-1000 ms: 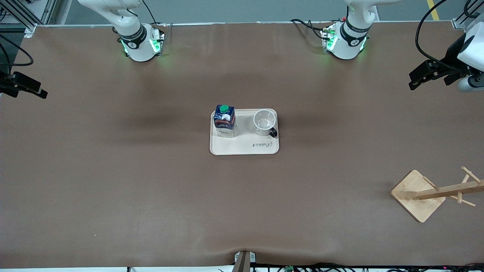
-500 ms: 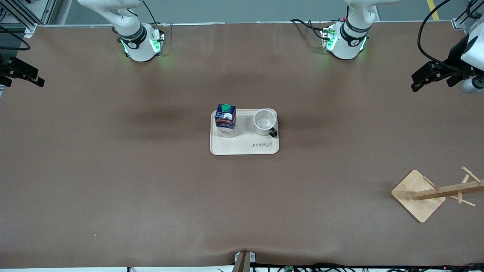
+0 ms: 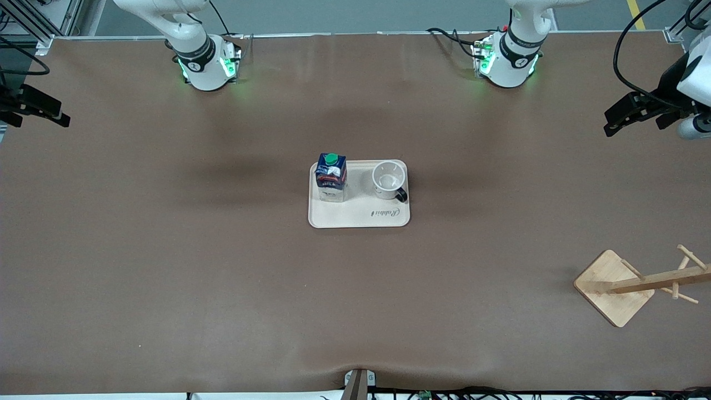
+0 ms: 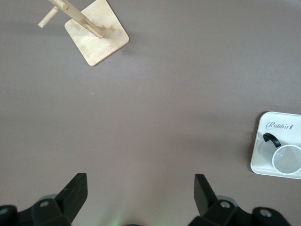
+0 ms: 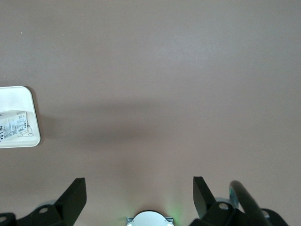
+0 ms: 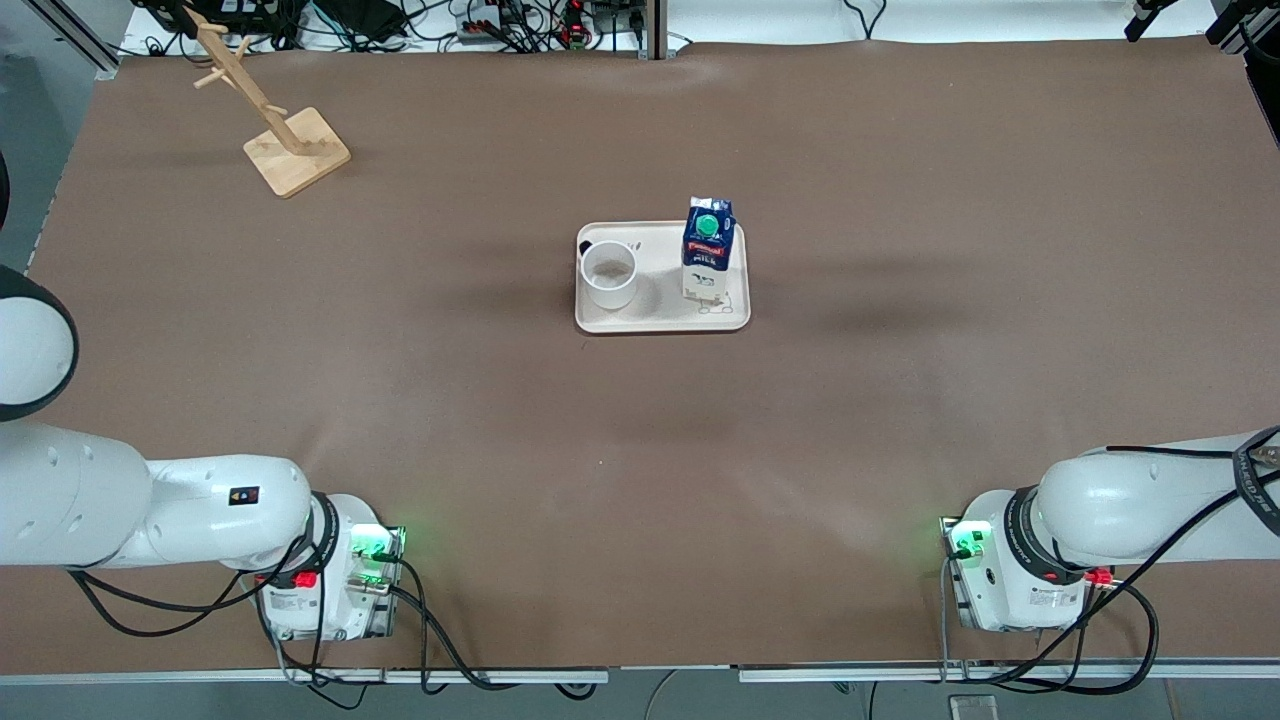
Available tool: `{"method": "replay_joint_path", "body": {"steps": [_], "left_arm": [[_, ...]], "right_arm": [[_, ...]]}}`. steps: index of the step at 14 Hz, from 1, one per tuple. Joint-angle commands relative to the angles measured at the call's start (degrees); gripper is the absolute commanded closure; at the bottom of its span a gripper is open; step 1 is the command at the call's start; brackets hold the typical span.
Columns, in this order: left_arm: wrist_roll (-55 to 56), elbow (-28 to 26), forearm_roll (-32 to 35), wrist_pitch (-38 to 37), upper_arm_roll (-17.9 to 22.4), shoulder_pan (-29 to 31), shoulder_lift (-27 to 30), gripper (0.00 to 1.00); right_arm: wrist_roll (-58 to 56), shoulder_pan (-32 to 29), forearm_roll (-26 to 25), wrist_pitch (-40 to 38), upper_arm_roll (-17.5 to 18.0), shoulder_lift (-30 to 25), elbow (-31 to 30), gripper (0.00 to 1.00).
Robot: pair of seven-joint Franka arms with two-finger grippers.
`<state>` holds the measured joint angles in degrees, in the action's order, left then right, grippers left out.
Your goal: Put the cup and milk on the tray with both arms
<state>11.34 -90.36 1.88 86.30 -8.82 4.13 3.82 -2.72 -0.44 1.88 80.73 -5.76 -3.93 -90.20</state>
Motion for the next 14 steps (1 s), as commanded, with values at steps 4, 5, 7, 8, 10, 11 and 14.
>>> {"method": "replay_joint_path", "body": {"steps": [4,5,7,8,10,11,14], "left_arm": [[-0.62,1.24,1.02,-0.52,0.2,0.18,-0.56,0.0],[-0.62,1.24,1.02,-0.61,0.2,0.09,-0.56,0.0],[-0.53,1.24,1.11,-0.61,0.2,0.01,-1.09,0.0],[-0.61,1.33,1.11,-0.61,0.2,0.01,-1.09,0.0],[-0.62,1.33,1.11,-0.61,0.2,0.01,-1.0,0.0],[-0.62,1.33,1.11,-0.61,0.2,0.09,-0.92,0.0],[-0.53,1.33,1.11,-0.61,0.2,0.01,-0.83,0.0]], "right_arm": [[12.03,2.38,-1.26,-1.63,0.4,0.42,1.35,0.0],[12.04,2.29,-1.26,-1.63,0.4,0.42,1.26,0.0],[12.04,2.11,-1.26,-1.81,0.31,0.5,1.26,0.0],[12.04,2.11,-1.26,-1.81,0.31,0.5,1.26,0.0],[12.04,2.11,-1.26,-1.72,0.31,0.5,1.26,0.0],[12.04,2.11,-1.26,-1.72,0.31,0.59,1.26,0.0],[12.04,2.02,-1.26,-1.8,0.31,0.59,1.26,0.0]]}}
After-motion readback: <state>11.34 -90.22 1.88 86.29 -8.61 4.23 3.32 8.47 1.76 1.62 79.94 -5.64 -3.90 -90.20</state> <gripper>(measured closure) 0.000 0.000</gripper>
